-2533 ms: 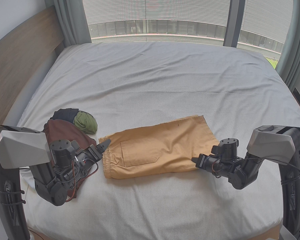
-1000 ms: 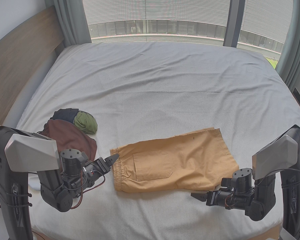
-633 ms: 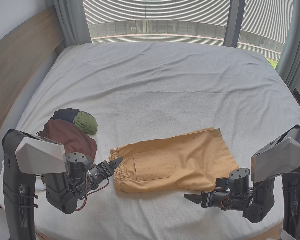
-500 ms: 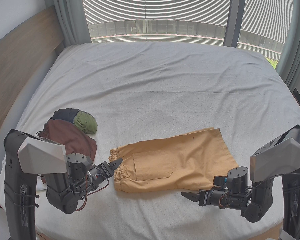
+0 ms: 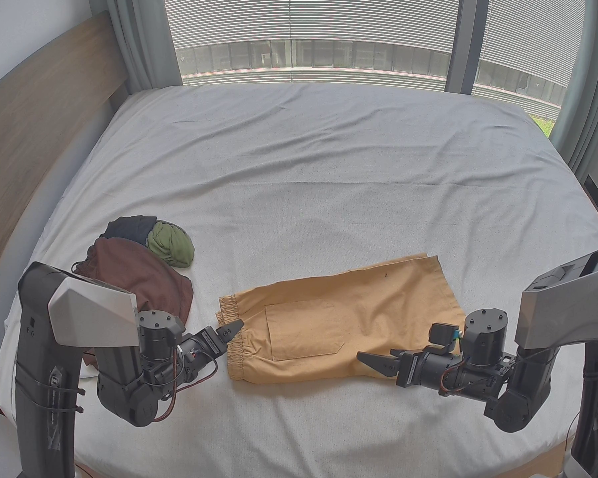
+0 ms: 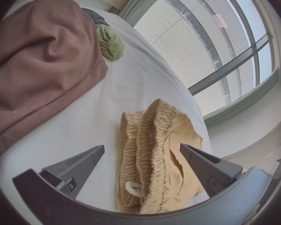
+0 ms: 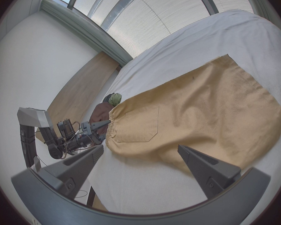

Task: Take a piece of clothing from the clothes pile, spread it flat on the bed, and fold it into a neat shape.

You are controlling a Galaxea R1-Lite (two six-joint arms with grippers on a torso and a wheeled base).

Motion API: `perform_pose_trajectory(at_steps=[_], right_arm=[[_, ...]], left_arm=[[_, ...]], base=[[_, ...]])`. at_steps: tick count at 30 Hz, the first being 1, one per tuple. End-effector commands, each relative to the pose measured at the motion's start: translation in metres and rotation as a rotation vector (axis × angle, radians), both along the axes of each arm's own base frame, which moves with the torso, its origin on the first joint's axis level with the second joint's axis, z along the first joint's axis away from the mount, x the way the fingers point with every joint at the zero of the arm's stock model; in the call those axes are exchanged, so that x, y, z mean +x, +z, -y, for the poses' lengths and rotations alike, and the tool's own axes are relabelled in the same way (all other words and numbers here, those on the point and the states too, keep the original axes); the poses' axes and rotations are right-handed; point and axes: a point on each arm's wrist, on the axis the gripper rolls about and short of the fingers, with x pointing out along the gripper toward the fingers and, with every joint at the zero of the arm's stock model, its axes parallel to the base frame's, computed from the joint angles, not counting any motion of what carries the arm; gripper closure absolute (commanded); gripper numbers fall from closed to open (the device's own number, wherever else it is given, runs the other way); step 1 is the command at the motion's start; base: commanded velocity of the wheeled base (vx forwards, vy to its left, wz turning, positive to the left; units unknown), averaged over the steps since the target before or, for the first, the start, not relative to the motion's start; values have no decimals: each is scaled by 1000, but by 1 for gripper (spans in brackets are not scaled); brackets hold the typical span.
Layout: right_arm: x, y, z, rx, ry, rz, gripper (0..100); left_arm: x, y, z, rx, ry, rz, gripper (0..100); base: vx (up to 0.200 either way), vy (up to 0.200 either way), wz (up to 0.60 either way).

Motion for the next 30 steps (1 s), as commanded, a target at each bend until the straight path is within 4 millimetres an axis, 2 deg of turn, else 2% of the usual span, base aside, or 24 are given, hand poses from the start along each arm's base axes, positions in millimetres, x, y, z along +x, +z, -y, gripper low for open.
perform_pose_trajectory(at_steps=[1, 4, 14, 30], right_arm=[[5, 11, 4, 26, -22, 33, 0], [7, 13, 8, 34, -28, 39, 0], [12, 42, 22, 83, -60, 122, 0], [13, 46, 23, 92, -62, 134, 0]], left_arm=[[3, -1, 7, -30, -6, 0, 0], [7, -3, 11, -34, -11, 3, 0], [10, -13, 20, -19, -22, -20, 0], [20, -12, 29, -33, -39, 16, 0]], base=[[0, 0, 0], [0, 0, 0], [0, 0, 0], [0, 0, 0]])
